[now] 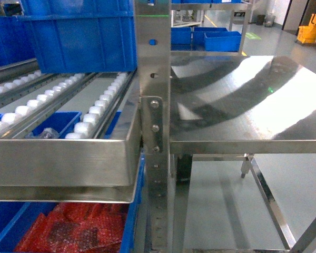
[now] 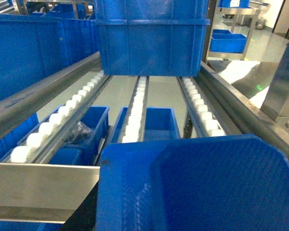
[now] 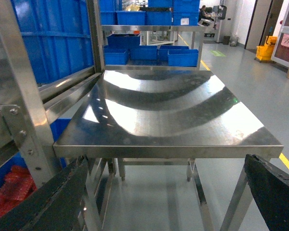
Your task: Pick blue part to blue bin on bottom shelf
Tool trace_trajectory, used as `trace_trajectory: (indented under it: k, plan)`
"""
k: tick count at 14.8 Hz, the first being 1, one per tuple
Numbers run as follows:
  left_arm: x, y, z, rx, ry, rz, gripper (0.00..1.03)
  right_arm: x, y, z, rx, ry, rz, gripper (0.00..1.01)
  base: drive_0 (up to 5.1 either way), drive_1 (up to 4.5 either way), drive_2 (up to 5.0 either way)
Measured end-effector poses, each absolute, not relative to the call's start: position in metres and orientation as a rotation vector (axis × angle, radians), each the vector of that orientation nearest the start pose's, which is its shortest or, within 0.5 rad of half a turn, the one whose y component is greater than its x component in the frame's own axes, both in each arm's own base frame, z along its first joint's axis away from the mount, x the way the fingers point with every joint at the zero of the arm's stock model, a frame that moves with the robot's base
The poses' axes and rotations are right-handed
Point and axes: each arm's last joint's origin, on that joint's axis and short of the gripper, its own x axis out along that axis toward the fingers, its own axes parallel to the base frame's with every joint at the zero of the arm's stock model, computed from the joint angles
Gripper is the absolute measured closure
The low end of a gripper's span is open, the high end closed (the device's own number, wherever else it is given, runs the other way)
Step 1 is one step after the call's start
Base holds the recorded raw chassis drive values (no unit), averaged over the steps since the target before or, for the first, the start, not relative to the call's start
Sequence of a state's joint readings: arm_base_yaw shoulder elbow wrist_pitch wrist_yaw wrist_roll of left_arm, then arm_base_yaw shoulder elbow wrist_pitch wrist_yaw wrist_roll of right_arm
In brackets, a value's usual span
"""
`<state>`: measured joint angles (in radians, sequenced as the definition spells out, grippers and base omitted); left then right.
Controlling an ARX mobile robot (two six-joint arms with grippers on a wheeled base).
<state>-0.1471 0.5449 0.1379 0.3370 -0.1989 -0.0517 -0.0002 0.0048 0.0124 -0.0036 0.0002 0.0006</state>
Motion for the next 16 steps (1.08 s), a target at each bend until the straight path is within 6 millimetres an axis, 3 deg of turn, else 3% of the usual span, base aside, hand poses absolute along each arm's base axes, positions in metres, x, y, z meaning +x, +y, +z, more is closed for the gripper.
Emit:
trace_trajectory:
  k: [16]
  plan:
    - [0.1382,-0.0147,0.1917,-0.04,0.068,0.053,0.59,0.0972,0.0,0.1669,0.001,-0.003,0.0,0.03,-5.0,2.45,2.5]
